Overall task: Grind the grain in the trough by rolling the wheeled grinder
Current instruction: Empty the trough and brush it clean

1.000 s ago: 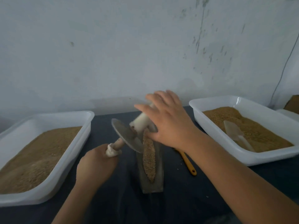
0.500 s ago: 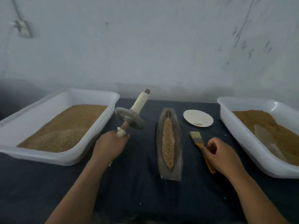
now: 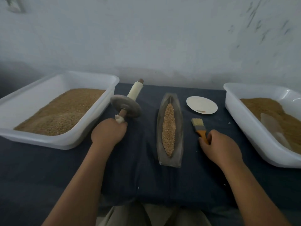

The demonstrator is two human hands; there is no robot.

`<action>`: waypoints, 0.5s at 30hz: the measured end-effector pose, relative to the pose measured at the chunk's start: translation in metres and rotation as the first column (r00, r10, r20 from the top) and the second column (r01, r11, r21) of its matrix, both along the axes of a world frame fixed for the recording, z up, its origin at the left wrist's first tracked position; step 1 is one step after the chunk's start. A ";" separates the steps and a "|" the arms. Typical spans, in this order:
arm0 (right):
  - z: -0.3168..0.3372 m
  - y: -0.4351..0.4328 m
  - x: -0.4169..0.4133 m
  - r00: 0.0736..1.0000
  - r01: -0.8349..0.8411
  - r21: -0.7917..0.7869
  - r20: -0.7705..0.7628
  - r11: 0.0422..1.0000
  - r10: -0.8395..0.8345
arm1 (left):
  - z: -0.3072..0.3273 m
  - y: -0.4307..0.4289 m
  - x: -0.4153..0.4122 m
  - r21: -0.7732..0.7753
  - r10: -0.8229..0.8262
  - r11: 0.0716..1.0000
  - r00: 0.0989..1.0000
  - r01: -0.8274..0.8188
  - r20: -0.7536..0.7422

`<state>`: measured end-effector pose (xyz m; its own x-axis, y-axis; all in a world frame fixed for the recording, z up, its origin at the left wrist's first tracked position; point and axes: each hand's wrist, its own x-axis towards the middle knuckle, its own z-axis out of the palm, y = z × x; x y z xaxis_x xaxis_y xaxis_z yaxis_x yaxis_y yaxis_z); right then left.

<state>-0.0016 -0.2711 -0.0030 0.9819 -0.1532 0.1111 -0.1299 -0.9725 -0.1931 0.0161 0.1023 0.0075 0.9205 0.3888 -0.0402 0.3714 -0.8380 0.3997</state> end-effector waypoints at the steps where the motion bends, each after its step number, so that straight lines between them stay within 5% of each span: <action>1: 0.000 0.001 0.000 1.000 0.010 -0.032 -0.013 0.999 -0.010 | -0.001 0.002 -0.001 -0.007 -0.007 1.000 1.000 0.007 -0.002; 4: 0.002 -0.001 -0.002 0.999 0.048 -0.004 -0.025 0.999 -0.048 | -0.003 0.007 -0.009 -0.093 0.013 0.996 0.993 -0.003 0.115; 7: 0.007 -0.011 -0.002 0.997 0.076 0.297 -0.006 0.952 -0.078 | 0.008 0.012 -0.019 -0.098 -0.025 0.994 0.990 0.040 0.142; 9: 0.013 -0.016 0.000 0.995 0.096 0.587 -0.031 0.804 -0.096 | 0.012 0.010 -0.029 -0.052 -0.040 0.998 0.990 0.047 0.135; 12: 0.017 -0.009 0.005 0.992 0.120 0.844 -0.083 0.523 -0.094 | 0.014 -0.013 -0.053 0.075 -0.071 0.996 0.854 0.037 0.515; 14: 0.018 0.008 0.009 0.993 0.121 0.894 -0.105 0.432 -0.061 | 0.018 -0.042 -0.057 -0.089 -0.140 0.970 0.822 0.225 0.552; 15: 0.020 0.018 0.010 0.992 0.125 0.915 -0.118 0.383 -0.042 | 0.023 -0.060 -0.053 -0.319 -0.157 0.890 0.875 0.326 0.458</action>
<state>0.0086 -0.2530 0.0168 0.9557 -0.2022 -0.2138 -0.2522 -0.1886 -0.9491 -0.0366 0.0424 0.0305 0.9467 0.1844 0.2640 -0.0912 -0.6327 0.7690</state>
